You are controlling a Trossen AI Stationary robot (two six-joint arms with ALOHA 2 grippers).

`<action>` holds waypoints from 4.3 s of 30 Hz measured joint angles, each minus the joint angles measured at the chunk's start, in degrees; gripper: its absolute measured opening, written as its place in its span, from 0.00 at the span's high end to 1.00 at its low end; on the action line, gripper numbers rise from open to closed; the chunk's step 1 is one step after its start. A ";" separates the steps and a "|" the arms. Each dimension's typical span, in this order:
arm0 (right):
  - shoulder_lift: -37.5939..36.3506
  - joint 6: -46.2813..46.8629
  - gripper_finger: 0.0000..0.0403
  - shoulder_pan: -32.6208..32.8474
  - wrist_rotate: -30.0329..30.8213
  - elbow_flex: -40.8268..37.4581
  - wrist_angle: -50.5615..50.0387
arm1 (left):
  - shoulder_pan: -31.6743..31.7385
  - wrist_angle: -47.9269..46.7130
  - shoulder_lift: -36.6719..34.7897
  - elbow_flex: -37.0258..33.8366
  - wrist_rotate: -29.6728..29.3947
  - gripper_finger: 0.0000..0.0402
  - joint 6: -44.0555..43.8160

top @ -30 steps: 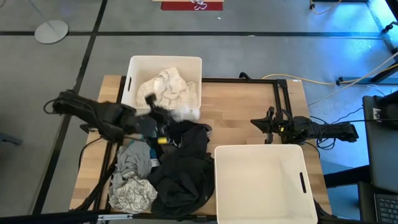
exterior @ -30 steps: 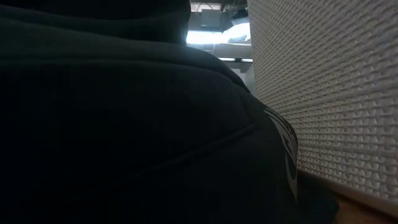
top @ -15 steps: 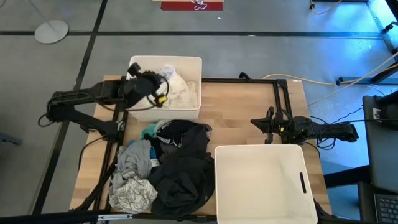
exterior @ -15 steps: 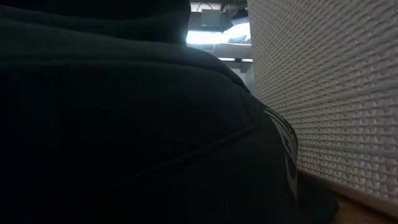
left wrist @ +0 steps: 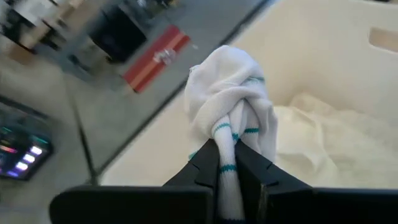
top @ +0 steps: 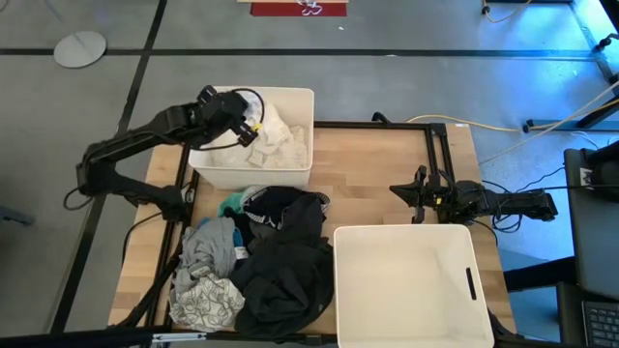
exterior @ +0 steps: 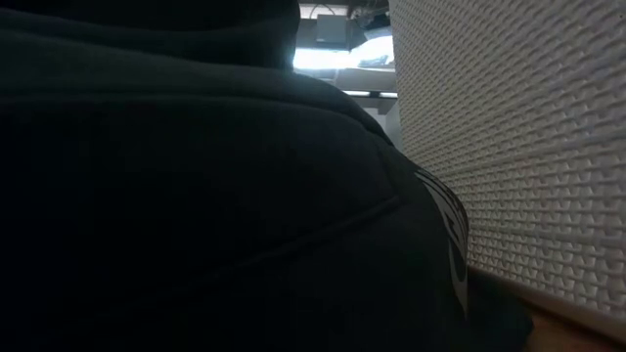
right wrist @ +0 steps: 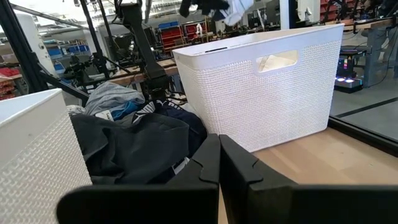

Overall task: Sort clothes
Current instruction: Put the striped sock into the top left laundry bin, then put the striped shirt into the top left laundry bin

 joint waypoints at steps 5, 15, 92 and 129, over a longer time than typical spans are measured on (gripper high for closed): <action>-0.01 0.00 0.99 0.00 -0.01 0.00 0.00 | 3.43 -2.09 1.80 0.00 6.40 0.95 -2.88; -0.01 0.00 0.99 0.00 0.01 0.00 0.00 | 5.35 -4.61 4.76 -0.05 7.33 0.95 -3.28; 0.01 0.28 0.99 0.00 -1.19 -0.07 0.15 | -79.71 -14.53 15.59 -0.02 21.45 0.47 -86.79; 0.00 1.59 0.99 0.00 -1.34 0.00 -0.79 | -81.95 2.00 31.18 -11.37 38.93 0.77 -84.18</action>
